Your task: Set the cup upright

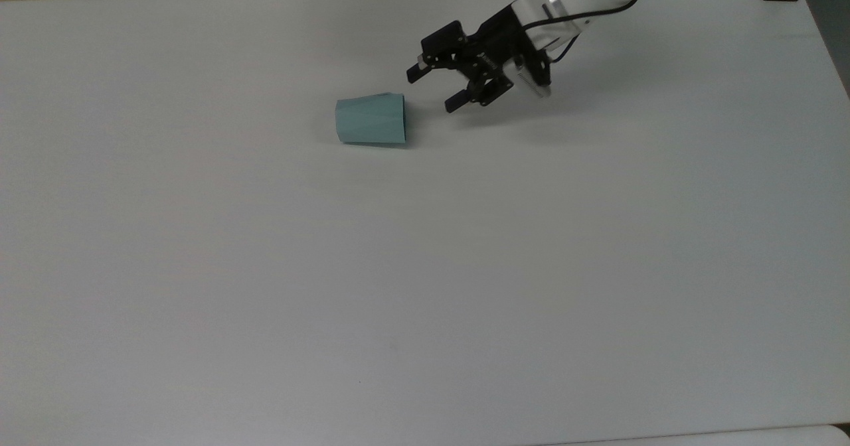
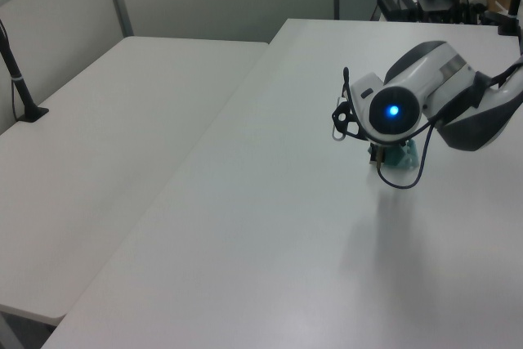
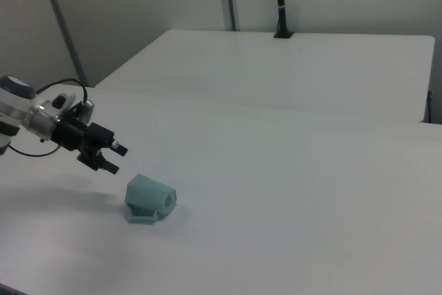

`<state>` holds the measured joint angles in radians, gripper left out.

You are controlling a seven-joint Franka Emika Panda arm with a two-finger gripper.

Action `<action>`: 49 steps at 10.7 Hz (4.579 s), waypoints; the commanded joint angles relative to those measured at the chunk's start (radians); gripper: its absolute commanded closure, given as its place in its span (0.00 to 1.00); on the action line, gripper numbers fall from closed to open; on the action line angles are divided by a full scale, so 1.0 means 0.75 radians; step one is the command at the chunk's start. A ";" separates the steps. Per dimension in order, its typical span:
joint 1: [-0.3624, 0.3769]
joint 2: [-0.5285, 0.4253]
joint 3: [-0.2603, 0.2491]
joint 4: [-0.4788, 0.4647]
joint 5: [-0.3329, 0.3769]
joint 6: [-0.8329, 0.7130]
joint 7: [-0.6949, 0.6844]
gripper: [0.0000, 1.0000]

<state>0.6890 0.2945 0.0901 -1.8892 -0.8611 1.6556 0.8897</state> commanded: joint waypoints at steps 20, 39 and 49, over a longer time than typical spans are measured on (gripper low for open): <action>-0.164 0.049 0.001 -0.134 -0.081 0.053 0.049 1.00; -0.669 -0.458 -0.194 -0.362 1.252 0.893 -0.621 1.00; -0.669 -0.368 -0.202 -0.461 1.244 1.043 -0.677 1.00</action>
<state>0.1839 0.0191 -0.0577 -2.2180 0.0504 2.3954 0.4142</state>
